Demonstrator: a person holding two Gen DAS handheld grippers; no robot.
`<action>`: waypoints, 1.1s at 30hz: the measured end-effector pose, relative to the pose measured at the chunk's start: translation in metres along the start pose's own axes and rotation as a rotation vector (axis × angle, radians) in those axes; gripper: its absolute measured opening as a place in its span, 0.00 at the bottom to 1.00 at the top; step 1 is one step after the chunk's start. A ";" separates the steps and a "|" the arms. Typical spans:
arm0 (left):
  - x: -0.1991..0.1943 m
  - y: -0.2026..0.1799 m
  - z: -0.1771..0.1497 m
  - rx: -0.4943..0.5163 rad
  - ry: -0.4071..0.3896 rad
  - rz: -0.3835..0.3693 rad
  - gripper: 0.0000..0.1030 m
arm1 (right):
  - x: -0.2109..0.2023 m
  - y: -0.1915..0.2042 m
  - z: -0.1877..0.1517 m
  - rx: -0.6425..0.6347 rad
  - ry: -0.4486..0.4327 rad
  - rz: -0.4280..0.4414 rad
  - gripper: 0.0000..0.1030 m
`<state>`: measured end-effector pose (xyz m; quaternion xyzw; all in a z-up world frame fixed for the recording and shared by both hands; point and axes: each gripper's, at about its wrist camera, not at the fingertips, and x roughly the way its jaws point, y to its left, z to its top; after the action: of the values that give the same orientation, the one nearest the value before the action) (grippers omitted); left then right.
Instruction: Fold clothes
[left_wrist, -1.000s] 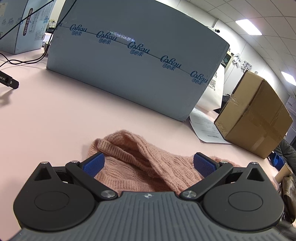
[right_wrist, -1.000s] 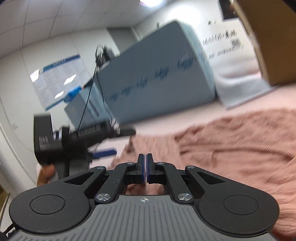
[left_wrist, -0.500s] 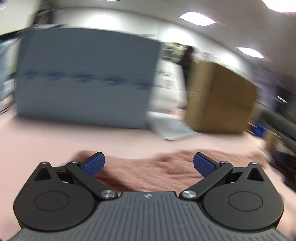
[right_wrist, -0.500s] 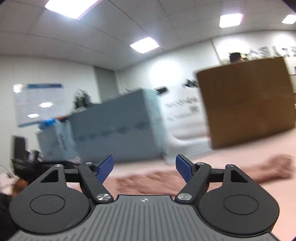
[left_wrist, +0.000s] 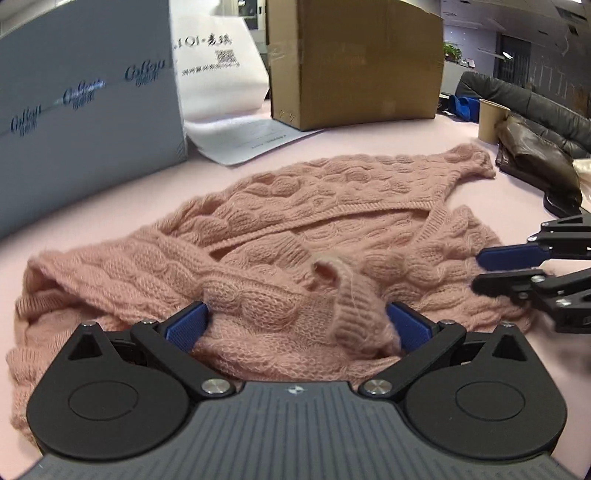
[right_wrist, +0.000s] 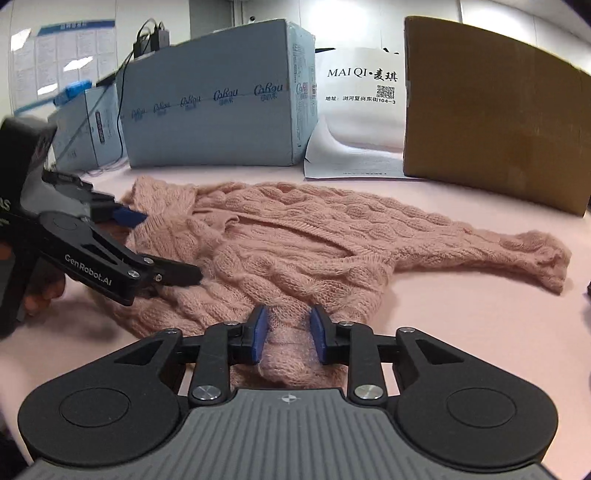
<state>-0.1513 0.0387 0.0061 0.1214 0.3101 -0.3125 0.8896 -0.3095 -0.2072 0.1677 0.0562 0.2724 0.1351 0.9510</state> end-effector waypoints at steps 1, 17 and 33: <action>-0.001 -0.001 -0.001 0.003 -0.005 0.002 1.00 | -0.002 -0.006 0.002 0.029 -0.030 0.001 0.61; -0.051 0.033 0.003 -0.210 -0.270 -0.004 1.00 | 0.012 -0.179 0.035 0.669 -0.172 -0.481 0.72; -0.063 0.032 -0.002 -0.194 -0.329 0.023 1.00 | 0.020 -0.165 0.057 0.627 -0.258 -0.385 0.11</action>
<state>-0.1700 0.0946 0.0450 -0.0142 0.1875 -0.2864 0.9395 -0.2255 -0.3617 0.1759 0.3088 0.1843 -0.1437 0.9220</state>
